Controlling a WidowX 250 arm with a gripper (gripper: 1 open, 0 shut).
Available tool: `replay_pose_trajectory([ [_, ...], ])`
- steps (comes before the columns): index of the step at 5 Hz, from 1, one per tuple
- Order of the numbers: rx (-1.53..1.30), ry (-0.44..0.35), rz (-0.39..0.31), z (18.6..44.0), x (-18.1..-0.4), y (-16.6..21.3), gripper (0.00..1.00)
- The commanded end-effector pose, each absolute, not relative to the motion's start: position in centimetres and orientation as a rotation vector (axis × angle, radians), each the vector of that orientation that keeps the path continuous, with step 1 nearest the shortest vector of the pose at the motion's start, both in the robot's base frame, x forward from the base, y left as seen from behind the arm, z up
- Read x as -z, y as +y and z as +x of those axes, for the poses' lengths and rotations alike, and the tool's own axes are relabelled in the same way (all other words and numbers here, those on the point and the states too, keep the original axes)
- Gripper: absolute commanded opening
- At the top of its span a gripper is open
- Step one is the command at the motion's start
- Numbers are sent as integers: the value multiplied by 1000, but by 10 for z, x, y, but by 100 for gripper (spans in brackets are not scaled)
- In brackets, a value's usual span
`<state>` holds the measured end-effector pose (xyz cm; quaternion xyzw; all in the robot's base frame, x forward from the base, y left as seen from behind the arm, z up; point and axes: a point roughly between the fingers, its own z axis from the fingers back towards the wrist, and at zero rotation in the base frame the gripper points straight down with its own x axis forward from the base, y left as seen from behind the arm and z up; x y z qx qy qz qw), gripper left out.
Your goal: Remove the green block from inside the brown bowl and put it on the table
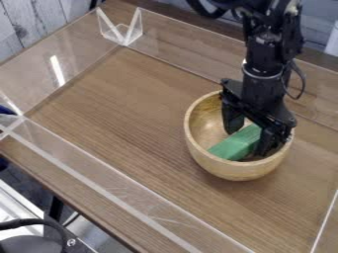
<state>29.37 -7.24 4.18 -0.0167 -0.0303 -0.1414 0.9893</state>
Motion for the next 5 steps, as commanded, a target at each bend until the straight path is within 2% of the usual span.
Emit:
replay_pose_trajectory([
  [1,293,-97,-33,301,-48,-75,100],
  [2,290,-92,-32,301,-44,-75,0],
  [5,289,-116,-35,303,-66,-75,0],
])
